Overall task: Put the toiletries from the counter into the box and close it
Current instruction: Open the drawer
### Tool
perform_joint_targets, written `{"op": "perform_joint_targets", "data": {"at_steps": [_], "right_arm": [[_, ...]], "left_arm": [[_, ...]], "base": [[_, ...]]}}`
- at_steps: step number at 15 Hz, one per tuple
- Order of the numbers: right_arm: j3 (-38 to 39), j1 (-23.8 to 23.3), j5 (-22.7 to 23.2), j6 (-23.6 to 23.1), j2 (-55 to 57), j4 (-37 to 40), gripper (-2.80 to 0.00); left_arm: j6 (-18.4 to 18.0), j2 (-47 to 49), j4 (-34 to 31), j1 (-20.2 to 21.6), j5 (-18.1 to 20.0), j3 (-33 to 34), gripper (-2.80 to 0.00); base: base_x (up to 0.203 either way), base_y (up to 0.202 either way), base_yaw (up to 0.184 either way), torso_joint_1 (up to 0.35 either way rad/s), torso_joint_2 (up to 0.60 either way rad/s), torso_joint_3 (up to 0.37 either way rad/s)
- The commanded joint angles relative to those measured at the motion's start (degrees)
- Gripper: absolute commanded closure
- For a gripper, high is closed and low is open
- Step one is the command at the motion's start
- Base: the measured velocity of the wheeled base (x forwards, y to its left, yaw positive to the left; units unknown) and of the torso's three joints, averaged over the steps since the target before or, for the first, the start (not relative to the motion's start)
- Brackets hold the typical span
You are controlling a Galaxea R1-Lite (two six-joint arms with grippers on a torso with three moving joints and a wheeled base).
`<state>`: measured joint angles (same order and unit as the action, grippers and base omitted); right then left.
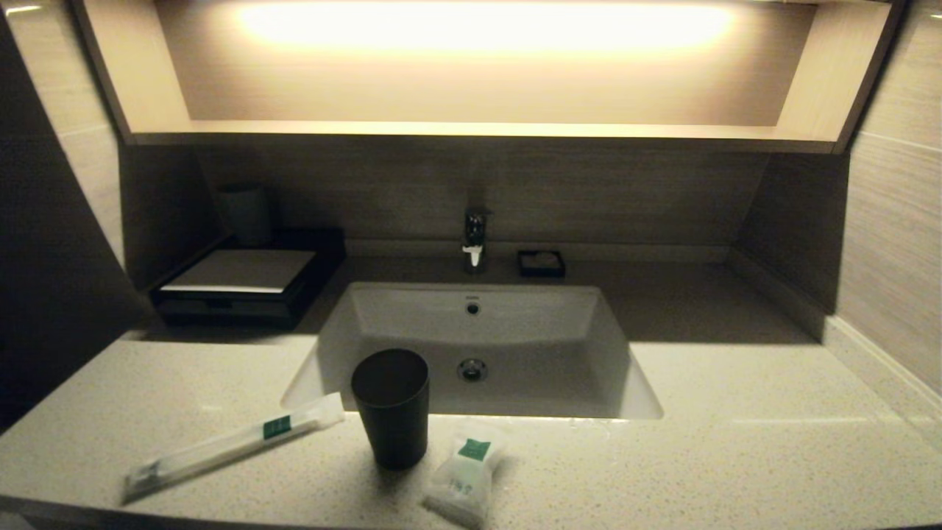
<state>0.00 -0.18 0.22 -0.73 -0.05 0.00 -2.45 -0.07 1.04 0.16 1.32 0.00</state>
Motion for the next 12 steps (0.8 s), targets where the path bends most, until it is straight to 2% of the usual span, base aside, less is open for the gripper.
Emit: {"op": "perform_joint_targets", "data": {"at_steps": [1,12], "right_arm": [[0.1,0.0,0.0,0.0,0.0,0.0,0.00],[0.1,0.0,0.0,0.0,0.0,0.0,0.00]], "left_arm": [[-0.1,0.1,0.0,0.1,0.0,0.5,0.00],[-0.6,0.1,-0.1,0.0,0.0,0.6,0.00]], "base": [[0.000,0.000,0.000,0.000,0.00,0.000],[0.000,0.000,0.000,0.000,0.00,0.000]]}}
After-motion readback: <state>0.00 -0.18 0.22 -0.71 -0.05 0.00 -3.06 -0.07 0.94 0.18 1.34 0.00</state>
